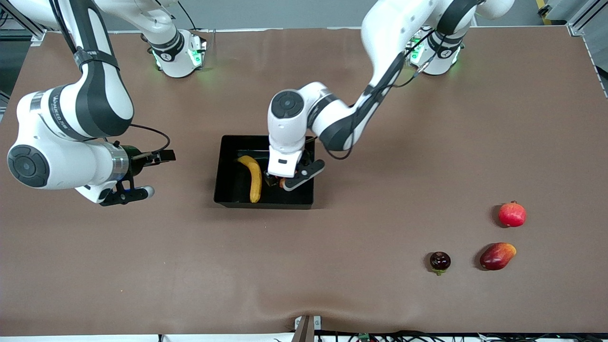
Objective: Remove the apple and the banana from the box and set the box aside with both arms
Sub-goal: 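Lift the apple out and carry it toward the pomegranate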
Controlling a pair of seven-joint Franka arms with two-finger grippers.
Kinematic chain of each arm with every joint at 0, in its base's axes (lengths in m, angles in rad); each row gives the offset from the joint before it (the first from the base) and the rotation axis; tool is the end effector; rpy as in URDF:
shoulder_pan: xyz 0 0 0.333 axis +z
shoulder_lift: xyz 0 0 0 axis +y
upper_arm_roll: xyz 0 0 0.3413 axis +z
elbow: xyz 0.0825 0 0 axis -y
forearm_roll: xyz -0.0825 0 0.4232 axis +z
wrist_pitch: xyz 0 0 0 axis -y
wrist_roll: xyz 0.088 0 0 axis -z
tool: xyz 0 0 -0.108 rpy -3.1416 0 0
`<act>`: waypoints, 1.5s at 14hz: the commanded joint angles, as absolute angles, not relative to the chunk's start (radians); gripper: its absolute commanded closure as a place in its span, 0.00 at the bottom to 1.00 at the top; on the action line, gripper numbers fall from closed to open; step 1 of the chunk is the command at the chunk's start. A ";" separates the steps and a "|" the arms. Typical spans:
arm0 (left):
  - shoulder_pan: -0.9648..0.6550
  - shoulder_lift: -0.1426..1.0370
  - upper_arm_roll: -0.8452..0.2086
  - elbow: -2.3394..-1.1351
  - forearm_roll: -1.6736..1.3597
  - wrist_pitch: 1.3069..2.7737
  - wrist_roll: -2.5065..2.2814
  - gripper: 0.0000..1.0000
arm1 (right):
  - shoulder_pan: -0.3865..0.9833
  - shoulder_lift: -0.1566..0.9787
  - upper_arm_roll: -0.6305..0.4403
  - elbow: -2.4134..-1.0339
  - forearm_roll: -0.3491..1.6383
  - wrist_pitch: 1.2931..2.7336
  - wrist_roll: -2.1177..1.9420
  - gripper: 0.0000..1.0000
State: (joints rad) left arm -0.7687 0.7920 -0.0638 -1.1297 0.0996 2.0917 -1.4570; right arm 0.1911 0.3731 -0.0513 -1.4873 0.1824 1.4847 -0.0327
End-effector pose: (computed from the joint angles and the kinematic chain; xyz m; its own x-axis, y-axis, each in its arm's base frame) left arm 0.5757 -0.6003 0.3553 0.8174 0.5722 0.0671 0.5567 -0.8145 0.1634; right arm 0.6629 0.1189 0.4479 0.9166 0.1737 -0.3601 0.1197 -0.9786 -0.1673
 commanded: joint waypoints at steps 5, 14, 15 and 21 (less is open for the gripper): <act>-0.576 0.620 -0.071 -1.198 0.064 1.985 -1.114 1.00 | 0.201 0.359 -0.046 -1.470 0.207 1.508 -0.028 0.00; -0.353 0.523 -0.069 -1.497 0.074 1.990 -0.623 1.00 | 0.291 0.368 -0.048 -1.476 0.209 1.557 -0.018 0.00; -0.322 0.514 -0.069 -1.540 0.075 1.996 -0.561 1.00 | 0.299 0.368 -0.048 -1.476 0.209 1.568 -0.020 0.00; -0.131 0.549 -0.067 -1.719 0.081 2.262 -0.396 0.96 | 0.324 0.371 -0.048 -1.477 0.206 1.600 -0.020 0.00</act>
